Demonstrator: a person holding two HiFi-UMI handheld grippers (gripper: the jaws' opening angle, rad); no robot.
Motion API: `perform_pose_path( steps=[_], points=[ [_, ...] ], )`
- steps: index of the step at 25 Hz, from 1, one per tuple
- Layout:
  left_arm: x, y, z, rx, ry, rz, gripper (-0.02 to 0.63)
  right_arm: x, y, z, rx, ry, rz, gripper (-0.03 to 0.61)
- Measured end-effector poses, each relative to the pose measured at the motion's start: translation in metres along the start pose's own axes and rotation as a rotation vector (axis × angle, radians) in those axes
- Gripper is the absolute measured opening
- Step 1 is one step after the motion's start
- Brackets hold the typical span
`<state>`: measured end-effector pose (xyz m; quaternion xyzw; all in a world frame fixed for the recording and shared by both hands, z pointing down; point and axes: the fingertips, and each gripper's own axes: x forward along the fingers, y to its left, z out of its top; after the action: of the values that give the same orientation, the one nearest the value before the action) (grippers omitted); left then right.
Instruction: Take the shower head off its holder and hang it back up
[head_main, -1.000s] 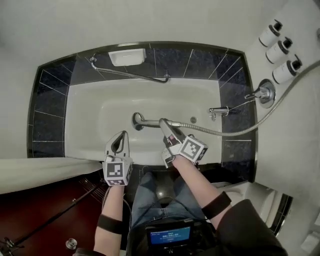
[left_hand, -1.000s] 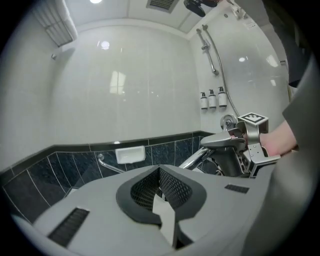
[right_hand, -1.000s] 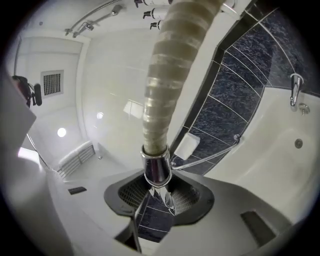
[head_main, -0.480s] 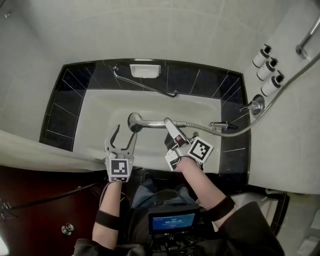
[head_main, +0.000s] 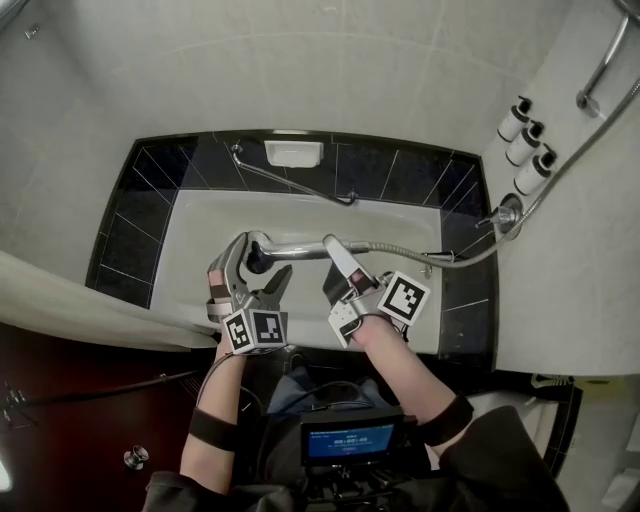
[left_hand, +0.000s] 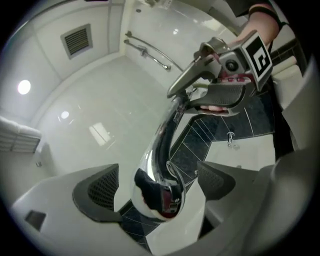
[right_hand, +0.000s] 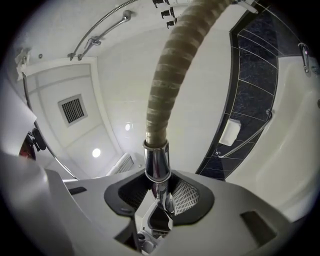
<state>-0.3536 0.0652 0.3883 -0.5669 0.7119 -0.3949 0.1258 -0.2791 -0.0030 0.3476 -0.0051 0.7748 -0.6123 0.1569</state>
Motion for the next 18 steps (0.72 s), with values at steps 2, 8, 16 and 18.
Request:
perform_pose_path(
  steps=[2,8,16,18],
  points=[
    [0.005,0.007,0.005,0.054,0.004,0.024,0.490,0.005,0.012,-0.002,0.003,0.009,0.019,0.152],
    [0.019,0.020,0.018,0.181,0.011,0.052,0.482,0.008,0.026,-0.003,0.006,0.032,0.045,0.152],
    [0.029,0.019,0.022,0.258,0.031,0.057,0.301,0.008,0.020,0.002,0.039,0.038,0.031,0.153],
    [0.033,0.018,0.023,0.266,0.036,0.050,0.299,0.006,0.016,0.004,0.061,0.037,0.024,0.155]
  ],
)
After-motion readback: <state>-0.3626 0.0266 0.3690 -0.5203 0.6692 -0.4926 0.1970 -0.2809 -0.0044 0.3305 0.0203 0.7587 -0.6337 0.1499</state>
